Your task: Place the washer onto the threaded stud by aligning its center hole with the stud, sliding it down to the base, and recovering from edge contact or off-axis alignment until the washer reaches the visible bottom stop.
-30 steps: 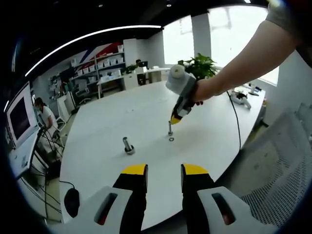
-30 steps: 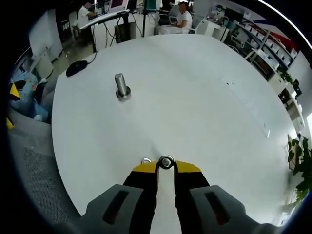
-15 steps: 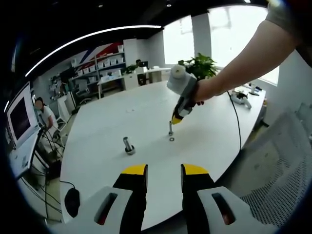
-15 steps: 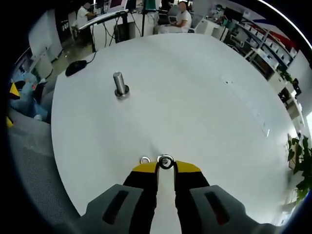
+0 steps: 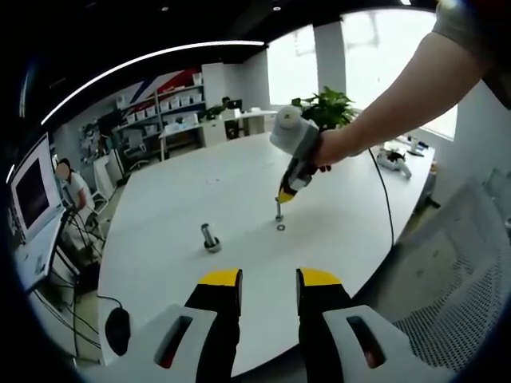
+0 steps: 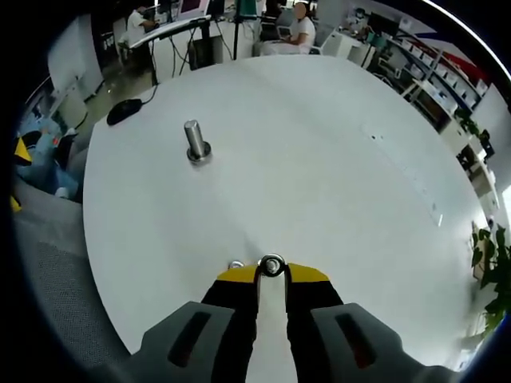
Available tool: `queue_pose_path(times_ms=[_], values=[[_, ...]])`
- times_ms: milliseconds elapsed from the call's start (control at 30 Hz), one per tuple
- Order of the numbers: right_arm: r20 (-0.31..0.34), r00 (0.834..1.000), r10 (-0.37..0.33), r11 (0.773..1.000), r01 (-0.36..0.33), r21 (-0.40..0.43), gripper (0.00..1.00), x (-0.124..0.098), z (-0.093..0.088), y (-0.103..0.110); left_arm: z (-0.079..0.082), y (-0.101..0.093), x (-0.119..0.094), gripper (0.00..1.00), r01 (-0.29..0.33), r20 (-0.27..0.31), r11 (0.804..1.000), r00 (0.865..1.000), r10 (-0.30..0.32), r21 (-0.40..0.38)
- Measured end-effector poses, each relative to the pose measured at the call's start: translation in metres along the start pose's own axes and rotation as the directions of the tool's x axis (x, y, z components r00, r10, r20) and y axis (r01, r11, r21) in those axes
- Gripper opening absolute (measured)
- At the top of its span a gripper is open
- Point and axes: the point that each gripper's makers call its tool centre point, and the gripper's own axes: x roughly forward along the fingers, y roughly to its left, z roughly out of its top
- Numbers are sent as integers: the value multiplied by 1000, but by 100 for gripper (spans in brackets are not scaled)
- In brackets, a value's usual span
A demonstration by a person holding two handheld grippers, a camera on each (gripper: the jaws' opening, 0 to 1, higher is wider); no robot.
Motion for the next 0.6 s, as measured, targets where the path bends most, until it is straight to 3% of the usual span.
queue_pose_path(times_ms=[600], values=[[-11, 1000, 8, 1000, -8, 6, 14, 3, -1, 2, 0, 0, 0, 25, 3, -3, 1000, 1000, -3, -2]])
